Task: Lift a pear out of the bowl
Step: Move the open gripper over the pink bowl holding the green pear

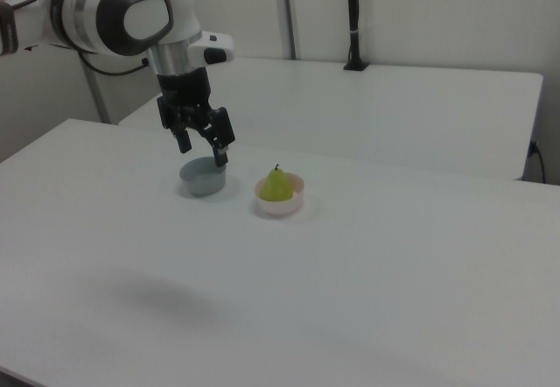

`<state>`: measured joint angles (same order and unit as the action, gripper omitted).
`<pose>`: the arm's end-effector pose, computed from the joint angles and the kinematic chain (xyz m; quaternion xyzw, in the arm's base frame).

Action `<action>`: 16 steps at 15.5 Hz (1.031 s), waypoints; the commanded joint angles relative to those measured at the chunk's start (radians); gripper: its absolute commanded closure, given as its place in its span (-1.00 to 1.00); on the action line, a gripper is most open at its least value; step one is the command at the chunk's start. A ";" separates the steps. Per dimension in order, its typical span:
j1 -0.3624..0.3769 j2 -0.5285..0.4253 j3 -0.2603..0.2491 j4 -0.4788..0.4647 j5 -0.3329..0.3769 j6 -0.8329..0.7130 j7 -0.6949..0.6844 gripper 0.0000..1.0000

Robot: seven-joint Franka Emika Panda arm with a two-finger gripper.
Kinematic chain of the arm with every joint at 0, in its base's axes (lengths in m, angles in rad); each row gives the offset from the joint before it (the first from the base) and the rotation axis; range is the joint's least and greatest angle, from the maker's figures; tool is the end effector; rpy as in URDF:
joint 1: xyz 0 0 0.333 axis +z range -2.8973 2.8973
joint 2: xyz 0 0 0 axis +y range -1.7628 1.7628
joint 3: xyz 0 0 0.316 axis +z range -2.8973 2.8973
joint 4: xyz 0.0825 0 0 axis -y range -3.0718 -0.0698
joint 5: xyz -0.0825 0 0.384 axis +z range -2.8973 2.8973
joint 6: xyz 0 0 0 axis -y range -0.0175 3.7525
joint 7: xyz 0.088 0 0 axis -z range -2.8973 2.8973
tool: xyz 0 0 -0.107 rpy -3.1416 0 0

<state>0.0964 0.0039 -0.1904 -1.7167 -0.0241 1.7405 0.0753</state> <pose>0.5632 -0.0551 0.5678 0.9965 -0.0826 0.0099 0.0124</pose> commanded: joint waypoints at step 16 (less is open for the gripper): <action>0.014 0.122 -0.014 0.114 0.007 0.069 0.000 -1.00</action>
<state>0.0969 0.0441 -0.1904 -1.6783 -0.0241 1.7428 0.0753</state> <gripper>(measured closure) 0.000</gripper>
